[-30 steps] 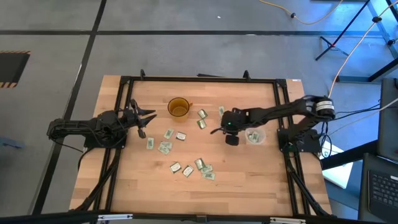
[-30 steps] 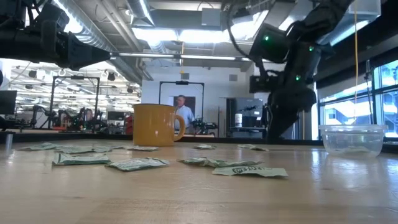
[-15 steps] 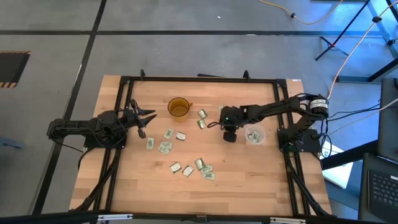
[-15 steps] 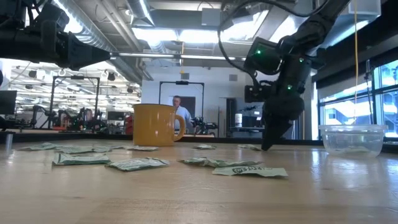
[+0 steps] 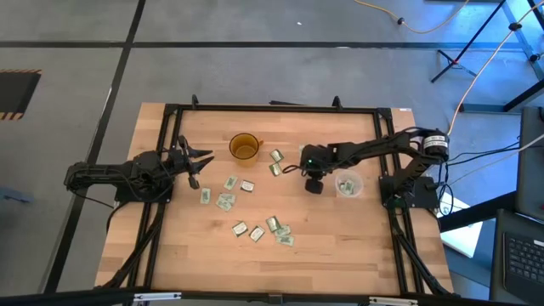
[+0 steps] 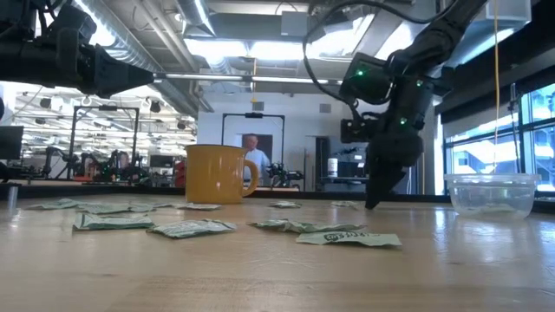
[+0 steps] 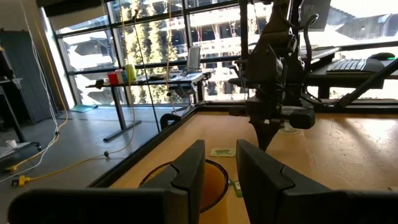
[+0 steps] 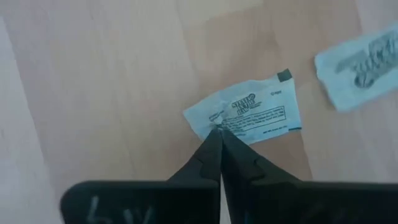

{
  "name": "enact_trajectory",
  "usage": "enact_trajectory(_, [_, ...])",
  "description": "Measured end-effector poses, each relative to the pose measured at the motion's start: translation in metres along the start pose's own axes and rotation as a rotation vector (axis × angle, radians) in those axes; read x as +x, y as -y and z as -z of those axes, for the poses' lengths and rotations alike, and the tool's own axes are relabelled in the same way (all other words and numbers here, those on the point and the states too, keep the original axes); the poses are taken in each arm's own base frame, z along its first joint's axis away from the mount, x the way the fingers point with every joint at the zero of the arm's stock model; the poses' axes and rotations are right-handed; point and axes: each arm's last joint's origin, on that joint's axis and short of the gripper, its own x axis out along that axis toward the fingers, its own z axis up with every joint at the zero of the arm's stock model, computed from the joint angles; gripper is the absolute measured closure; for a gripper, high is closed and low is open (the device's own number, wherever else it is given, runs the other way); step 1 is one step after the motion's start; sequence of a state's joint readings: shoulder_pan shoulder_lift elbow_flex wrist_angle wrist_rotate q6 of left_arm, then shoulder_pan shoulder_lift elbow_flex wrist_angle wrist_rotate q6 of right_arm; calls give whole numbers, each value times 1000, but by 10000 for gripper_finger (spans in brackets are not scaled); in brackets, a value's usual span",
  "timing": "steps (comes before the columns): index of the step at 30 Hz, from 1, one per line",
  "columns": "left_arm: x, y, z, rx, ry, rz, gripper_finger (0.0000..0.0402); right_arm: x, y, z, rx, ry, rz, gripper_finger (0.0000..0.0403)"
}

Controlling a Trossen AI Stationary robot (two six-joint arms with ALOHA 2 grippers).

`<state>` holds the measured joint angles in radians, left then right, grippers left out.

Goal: Pick and place items into bin
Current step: Put the stevia packet into the transparent bin

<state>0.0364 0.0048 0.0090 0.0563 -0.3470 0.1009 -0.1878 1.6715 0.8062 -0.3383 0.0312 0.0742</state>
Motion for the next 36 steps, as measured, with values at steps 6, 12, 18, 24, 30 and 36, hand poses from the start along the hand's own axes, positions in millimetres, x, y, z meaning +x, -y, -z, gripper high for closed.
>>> enact_trajectory(6, [0,0,0,0,0,0,316,-36,-6,-14,-18,83,-18,401])
enact_trajectory(12, [0,0,0,0,0,0,316,-87,-15,-12,-23,150,-41,401])
enact_trajectory(18, [0,0,0,0,0,-1,316,-134,-22,16,72,130,-68,402])
enact_trajectory(24, [0,0,0,0,0,-1,316,-157,-30,50,210,27,-9,402])
enact_trajectory(30, [0,0,0,0,0,-1,316,-162,-38,69,307,-56,89,402])
enact_trajectory(36, [0,0,0,0,0,-1,316,-138,-43,82,318,-65,90,402])
